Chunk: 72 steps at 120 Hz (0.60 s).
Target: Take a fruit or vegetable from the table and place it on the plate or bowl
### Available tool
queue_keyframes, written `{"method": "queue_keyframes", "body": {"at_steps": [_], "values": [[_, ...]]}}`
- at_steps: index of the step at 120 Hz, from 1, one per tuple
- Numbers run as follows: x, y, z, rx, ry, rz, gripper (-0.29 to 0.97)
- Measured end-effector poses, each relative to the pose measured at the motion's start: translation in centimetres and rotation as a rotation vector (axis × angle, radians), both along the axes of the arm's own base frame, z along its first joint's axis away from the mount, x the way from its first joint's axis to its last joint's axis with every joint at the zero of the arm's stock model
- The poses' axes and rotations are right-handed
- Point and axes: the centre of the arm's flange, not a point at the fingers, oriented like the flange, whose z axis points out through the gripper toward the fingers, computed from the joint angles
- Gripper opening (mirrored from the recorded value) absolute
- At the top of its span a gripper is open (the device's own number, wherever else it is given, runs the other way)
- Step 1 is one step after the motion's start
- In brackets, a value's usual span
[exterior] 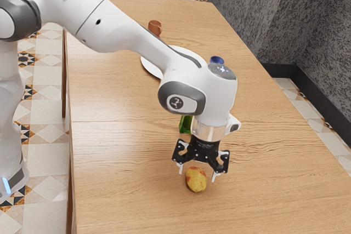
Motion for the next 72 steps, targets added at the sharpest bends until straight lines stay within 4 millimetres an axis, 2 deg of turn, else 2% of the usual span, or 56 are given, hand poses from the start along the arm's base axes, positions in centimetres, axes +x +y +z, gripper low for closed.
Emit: {"method": "queue_keyframes", "body": {"at_steps": [41,72], "values": [[0.7,0.1,-1.9,0.000,0.018,0.009,0.68],[0.7,0.2,-2.3,0.000,0.019,0.013,0.68]]}}
